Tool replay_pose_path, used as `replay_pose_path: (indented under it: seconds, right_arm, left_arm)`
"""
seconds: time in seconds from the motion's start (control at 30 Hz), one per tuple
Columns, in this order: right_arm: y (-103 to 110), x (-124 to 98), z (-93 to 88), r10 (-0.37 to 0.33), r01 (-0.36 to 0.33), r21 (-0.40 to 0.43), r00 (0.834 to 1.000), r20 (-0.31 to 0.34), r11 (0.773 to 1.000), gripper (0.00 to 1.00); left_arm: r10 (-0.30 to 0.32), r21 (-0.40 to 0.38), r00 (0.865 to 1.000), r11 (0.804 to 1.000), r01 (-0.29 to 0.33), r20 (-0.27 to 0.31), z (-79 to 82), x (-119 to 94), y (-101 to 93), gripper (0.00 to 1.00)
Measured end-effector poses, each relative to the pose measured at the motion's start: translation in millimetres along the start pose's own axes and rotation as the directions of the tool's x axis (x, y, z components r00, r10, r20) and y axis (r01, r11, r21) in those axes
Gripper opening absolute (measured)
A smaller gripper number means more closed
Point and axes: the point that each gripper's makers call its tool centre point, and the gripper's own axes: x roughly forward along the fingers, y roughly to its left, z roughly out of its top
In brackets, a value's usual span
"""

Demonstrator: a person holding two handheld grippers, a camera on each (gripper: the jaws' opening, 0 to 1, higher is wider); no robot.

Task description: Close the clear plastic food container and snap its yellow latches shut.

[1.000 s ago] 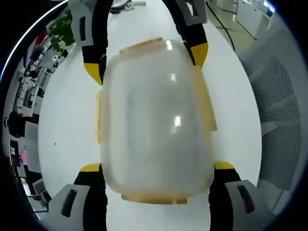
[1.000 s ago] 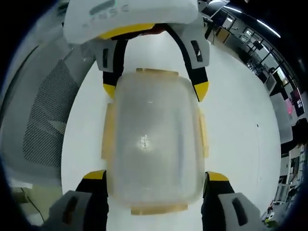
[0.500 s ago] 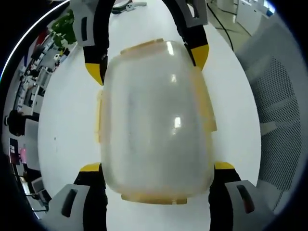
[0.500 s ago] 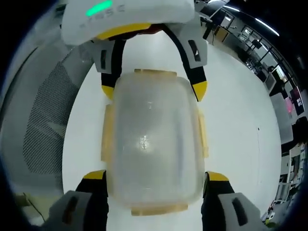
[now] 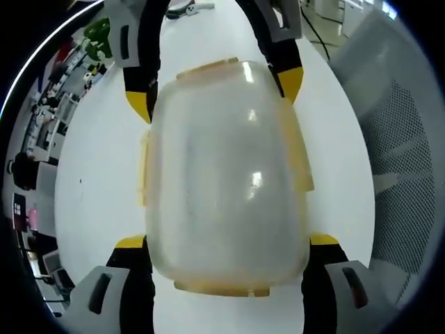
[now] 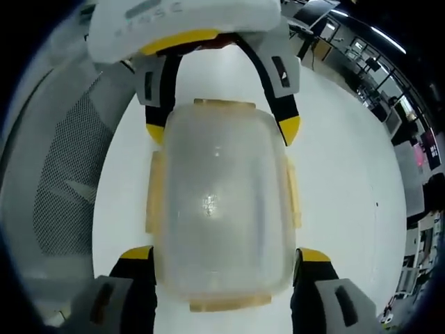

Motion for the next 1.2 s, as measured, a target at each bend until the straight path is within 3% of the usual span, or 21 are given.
replay_pose_path:
  seconds: [0.37, 0.67, 1.2]
  right_arm:
    - [2, 9, 29.9, 0.003, -0.003, -0.001, 1.000, -0.004, 1.000, 0.79]
    - [2, 15, 44.4, 0.006, -0.006, -0.008, 1.000, -0.011, 1.000, 0.80]
    - [-5, 17, 47.0, 0.008, -0.008, -0.014, 1.000, -0.006, 1.000, 0.79]
  left_arm:
    - [0.007, -0.011, 1.000, 1.000, -0.007, 0.002, -29.6, -9, -3.3, 0.87]
    - [0.012, -0.022, 1.000, 1.000, -0.012, 0.002, -43.5, -13, -3.8, 0.87]
    - [0.011, -0.030, 1.000, 1.000, -0.011, 0.005, -47.3, -11, 2.6, 0.87]
